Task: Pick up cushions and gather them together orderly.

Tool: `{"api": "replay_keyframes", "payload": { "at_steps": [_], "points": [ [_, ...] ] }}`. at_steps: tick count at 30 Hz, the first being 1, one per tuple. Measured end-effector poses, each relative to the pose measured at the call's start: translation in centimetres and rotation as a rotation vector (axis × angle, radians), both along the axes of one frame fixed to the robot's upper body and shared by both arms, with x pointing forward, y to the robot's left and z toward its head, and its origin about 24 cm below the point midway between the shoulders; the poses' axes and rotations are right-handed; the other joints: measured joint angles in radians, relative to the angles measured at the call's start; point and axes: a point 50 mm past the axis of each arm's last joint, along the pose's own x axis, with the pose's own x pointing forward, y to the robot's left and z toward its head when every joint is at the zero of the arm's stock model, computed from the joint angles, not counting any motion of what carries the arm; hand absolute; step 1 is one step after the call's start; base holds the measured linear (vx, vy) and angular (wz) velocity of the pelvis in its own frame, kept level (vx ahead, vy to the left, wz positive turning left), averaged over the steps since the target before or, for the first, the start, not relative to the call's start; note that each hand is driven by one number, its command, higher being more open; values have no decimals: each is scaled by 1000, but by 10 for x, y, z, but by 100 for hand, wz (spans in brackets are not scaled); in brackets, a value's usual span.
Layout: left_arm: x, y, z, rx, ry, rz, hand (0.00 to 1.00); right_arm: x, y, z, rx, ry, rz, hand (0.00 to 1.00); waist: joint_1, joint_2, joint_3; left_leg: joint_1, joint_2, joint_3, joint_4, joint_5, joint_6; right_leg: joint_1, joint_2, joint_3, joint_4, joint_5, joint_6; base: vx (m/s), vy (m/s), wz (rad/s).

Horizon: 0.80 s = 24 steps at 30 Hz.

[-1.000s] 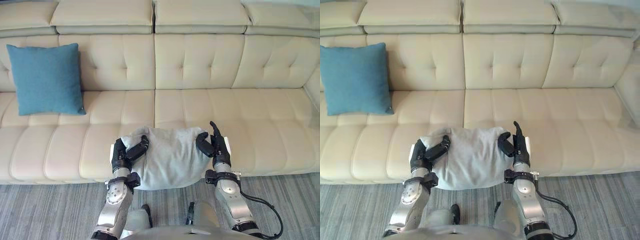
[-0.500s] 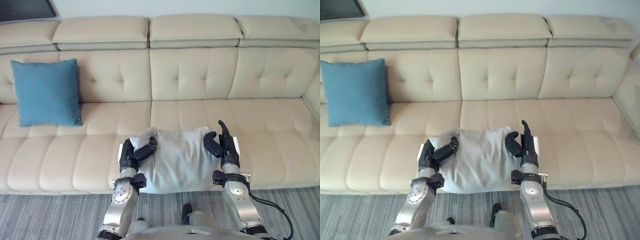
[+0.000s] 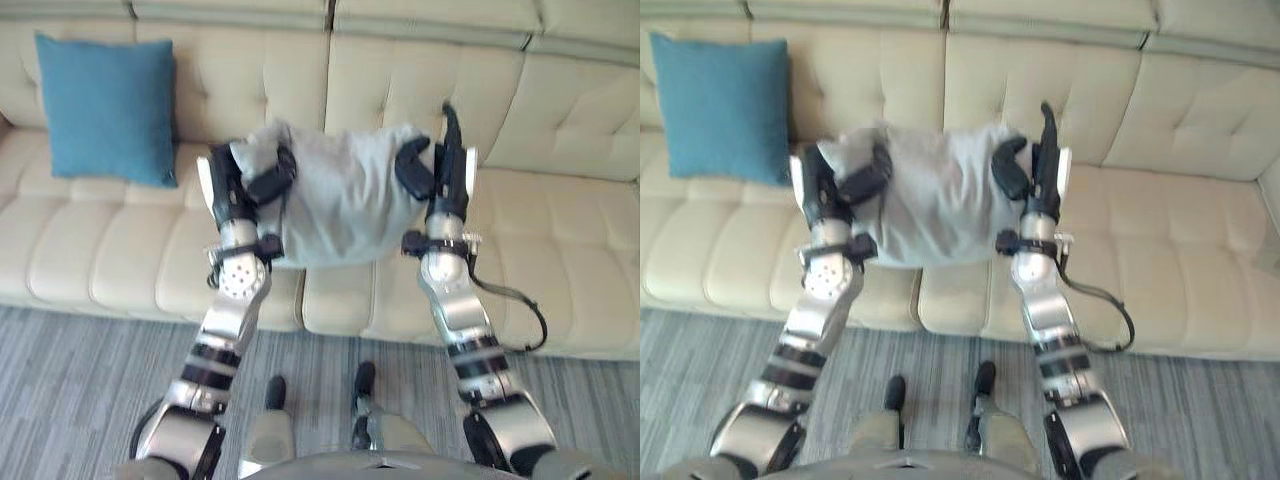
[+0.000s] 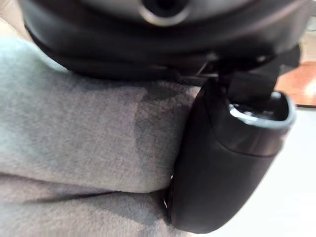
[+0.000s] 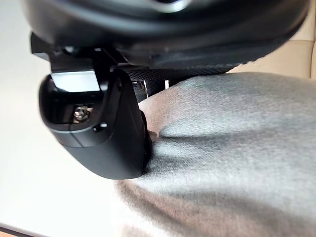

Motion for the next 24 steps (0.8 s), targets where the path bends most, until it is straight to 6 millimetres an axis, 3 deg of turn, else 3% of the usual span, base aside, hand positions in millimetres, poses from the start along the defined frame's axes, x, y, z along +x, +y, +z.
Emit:
{"api": "replay_keyframes", "payload": {
  "at_steps": [1,8,14,15,19,24],
  "points": [
    [11,2,24,1,-75,40,0,12,6,24,0,-70,-1,0,1,-6,39,-33,1,-4,0,16,-6,-31,0,-4,0,14,-5,-126,-22,8],
    [47,8,100,36,-259,191,0,44,14,89,-35,-210,-51,0,2,-1,156,-163,3,-22,1,58,-21,-154,2,-19,1,52,-17,-38,-7,7],
    [65,15,137,70,-300,241,0,54,16,129,-46,-292,-81,0,-3,-2,258,-217,0,-21,13,62,-22,-204,0,-14,1,65,-14,19,16,0],
    [68,19,143,78,-305,257,100,55,18,136,-45,-310,-84,100,-5,-2,262,-237,-1,-21,15,62,-22,-223,0,-10,1,70,-9,33,35,0],
    [70,27,171,80,-369,284,100,53,24,163,-21,-388,-97,100,-11,-6,283,-286,-7,-22,27,62,-22,-267,-2,7,1,83,8,37,40,2],
    [70,43,190,60,-414,335,100,53,27,179,-8,-429,-115,100,-27,-24,294,-325,-19,-18,45,59,-17,-301,-13,37,1,91,20,29,58,-2]
  ]
}}
